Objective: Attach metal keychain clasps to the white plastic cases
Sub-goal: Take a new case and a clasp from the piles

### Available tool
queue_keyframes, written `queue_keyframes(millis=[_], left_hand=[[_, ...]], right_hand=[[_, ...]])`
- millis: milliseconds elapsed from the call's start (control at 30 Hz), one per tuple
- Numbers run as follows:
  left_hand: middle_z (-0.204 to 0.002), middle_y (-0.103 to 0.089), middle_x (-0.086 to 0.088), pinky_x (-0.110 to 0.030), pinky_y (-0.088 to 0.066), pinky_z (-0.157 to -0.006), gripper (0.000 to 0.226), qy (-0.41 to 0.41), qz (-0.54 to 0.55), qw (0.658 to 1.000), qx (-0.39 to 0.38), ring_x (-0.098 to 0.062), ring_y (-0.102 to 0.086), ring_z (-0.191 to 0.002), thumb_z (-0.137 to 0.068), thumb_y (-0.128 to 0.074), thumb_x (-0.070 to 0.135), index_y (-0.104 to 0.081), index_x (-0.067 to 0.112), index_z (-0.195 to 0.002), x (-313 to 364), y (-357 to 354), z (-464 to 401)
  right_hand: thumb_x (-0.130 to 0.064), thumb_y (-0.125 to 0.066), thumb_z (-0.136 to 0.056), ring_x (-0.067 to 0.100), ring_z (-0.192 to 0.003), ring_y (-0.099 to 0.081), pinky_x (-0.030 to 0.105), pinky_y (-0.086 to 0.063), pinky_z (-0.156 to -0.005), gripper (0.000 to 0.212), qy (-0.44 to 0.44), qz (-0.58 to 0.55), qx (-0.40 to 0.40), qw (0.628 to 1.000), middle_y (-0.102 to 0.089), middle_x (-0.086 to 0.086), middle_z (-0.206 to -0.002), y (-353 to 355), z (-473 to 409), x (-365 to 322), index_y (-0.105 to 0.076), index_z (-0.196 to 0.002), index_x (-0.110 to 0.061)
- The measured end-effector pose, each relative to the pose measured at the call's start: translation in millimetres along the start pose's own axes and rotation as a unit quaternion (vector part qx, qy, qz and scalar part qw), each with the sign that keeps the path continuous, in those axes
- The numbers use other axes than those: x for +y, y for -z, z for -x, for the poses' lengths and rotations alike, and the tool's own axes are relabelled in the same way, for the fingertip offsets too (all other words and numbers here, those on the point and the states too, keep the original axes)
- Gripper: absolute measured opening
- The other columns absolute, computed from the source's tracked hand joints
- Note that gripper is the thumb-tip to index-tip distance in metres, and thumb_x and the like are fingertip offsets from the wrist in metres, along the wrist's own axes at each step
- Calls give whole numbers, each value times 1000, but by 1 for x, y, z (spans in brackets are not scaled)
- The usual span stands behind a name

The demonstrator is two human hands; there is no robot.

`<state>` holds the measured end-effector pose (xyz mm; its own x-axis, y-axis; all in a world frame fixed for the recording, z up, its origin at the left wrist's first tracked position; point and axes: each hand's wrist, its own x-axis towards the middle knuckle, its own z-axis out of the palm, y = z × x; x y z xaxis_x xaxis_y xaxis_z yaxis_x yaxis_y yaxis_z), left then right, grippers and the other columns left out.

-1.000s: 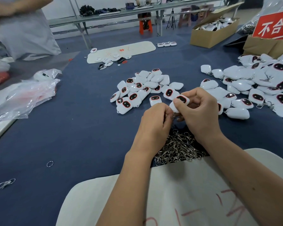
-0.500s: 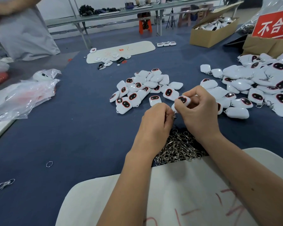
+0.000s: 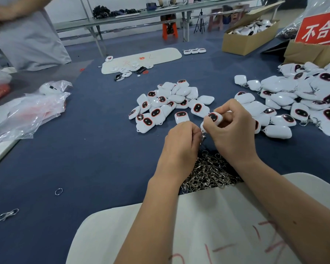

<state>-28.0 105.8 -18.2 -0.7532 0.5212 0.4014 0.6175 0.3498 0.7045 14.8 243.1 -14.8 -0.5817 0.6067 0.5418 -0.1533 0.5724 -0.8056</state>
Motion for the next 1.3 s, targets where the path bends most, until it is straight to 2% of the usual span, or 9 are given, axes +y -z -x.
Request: queue_keyframes(millis=[167, 267, 333, 400, 567, 800, 1000, 1133, 1300], left_hand=[[-81, -62, 6, -46, -51, -73, 21, 18, 32, 999, 16, -18, -61, -78, -102, -54, 11, -61, 18, -84, 0, 0, -3], [-84, -66, 9, -29, -52, -74, 13, 6, 66, 997, 42, -10, -63, -81, -98, -63, 10, -66, 17, -88, 0, 0, -6], [-88, -67, 10, -14, -47, -70, 10, 1, 79, 996, 47, -6, -63, -84, -93, -71, 9, -68, 19, -93, 1, 0, -6], [-91, -67, 11, -10, -46, -70, 16, -3, 91, 994, 63, -3, -64, -86, -90, -74, 8, -68, 22, -94, 2, -1, -6], [-82, -72, 12, -14, -52, -72, 18, 14, 159, 981, 111, -5, -67, -74, -88, -75, 5, -71, 23, -85, 3, 1, -8], [-75, -72, 5, -16, -51, -69, 17, 65, 224, 966, 114, -5, -65, -68, -87, -76, 0, -73, 17, -86, 8, 1, -8], [-81, -74, -12, -32, -61, -75, 12, 118, 267, 946, 144, -13, -67, -70, -86, -77, -1, -74, 10, -88, 8, 3, -10], [-78, -74, -7, -32, -61, -77, 11, 134, 283, 934, 174, -16, -70, -73, -87, -77, 0, -75, 11, -87, 4, 5, -12], [-80, -76, -11, -38, -63, -81, 12, 137, 285, 932, 178, -25, -73, -78, -88, -76, -1, -76, 11, -87, 3, 7, -12]], right_hand=[[-13, -72, -82, 7, -44, -43, 17, -34, -49, 22, -33, -30, 12, 999, -59, -2, -53, -1, 0, 2, -51, -82, -8], [-13, -72, -84, 14, -48, -41, 24, -36, -49, 20, -109, -106, 3, 988, -57, 2, -54, 0, -2, 3, -53, -84, -9], [-11, -71, -86, 16, -44, -42, 23, -35, -44, 19, -160, -177, -5, 971, -54, 0, -52, 0, -3, 2, -52, -84, -11], [-9, -70, -89, 13, -39, -41, 19, -33, -39, 19, -190, -210, -13, 959, -52, -3, -50, 0, -4, 1, -52, -86, -11], [-7, -68, -92, 13, -37, -41, 17, -28, -37, 17, -222, -245, -26, 943, -50, -3, -49, -1, -7, 0, -52, -89, -13], [-8, -66, -96, 12, -39, -40, 18, -28, -35, 11, -192, -260, -71, 944, -49, 2, -53, -1, -6, 0, -73, -90, -14], [-16, -71, -97, 13, -50, -51, 21, -36, -39, 10, -209, -320, -125, 916, -61, 3, -64, 1, -7, 2, -73, -103, -9], [-14, -73, -94, 15, -56, -51, 21, -41, -47, 19, -224, -368, -173, 886, -63, 6, -71, 2, -7, 4, -73, -112, -10], [-17, -78, -90, 17, -58, -49, 20, -41, -47, 15, -226, -363, -185, 885, -63, 10, -74, 2, -7, 5, -77, -105, -17]])
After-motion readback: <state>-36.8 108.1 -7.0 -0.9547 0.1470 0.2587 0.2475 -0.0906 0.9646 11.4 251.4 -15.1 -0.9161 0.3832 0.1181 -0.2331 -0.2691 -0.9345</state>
